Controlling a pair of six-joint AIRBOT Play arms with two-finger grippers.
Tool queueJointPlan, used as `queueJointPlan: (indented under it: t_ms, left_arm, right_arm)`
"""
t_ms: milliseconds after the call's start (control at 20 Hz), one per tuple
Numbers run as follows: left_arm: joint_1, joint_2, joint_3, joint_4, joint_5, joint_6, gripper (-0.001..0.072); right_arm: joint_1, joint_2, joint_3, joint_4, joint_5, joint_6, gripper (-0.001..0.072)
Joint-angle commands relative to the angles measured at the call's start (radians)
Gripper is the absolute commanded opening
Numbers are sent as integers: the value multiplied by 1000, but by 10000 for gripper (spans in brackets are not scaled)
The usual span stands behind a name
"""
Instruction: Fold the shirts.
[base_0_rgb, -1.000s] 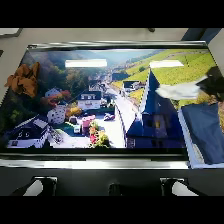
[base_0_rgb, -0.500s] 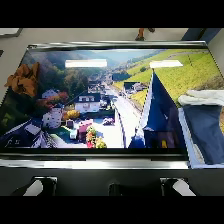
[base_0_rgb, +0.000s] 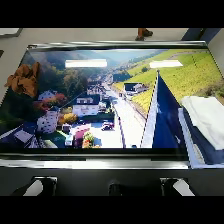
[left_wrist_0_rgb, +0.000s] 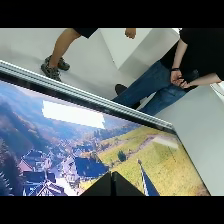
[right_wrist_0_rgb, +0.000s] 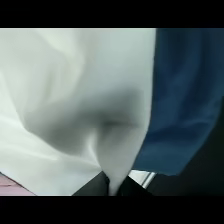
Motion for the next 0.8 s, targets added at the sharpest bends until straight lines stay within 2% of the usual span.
queueJointPlan:
  t_ms: [0, 250, 300, 350, 400, 500, 600, 650, 700, 750]
  left_arm:
    - [-13, 1, 0, 0, -6, 0, 26]
    - [-80, -5, 0, 0, -2, 0, 26]
    - [-95, -6, 0, 0, 2, 0, 26]
    - [-110, -8, 0, 0, 8, 0, 26]
    - [-122, -8, 0, 0, 17, 0, 26]
    - [-145, -6, 3, 0, 44, 0, 25]
    - [-185, -6, 40, 39, 85, -4, 23]
    - [-222, -7, 73, 143, 137, -40, 22]
    - [-281, -11, 113, 349, 208, -123, 21]
    - [-349, -24, 148, 606, 257, -242, 21]
  right_arm:
    - [-2, 6, -155, -114, -31, -20, 43]
    - [-2, 6, -236, -182, -93, -32, 44]
    - [-2, 6, -246, -180, -108, -32, 74]
    - [-2, 6, -249, -180, -120, -32, 369]
    - [-2, 6, -243, -180, -128, -37, 620]
    - [-2, 6, -188, -187, -134, -142, 620]
    - [-1, 6, -46, -185, -163, -203, 618]
    - [13, 6, 48, -168, -214, -220, 581]
    - [57, 6, 152, -150, -274, -271, 529]
    - [134, 6, 243, -140, -349, -326, 527]
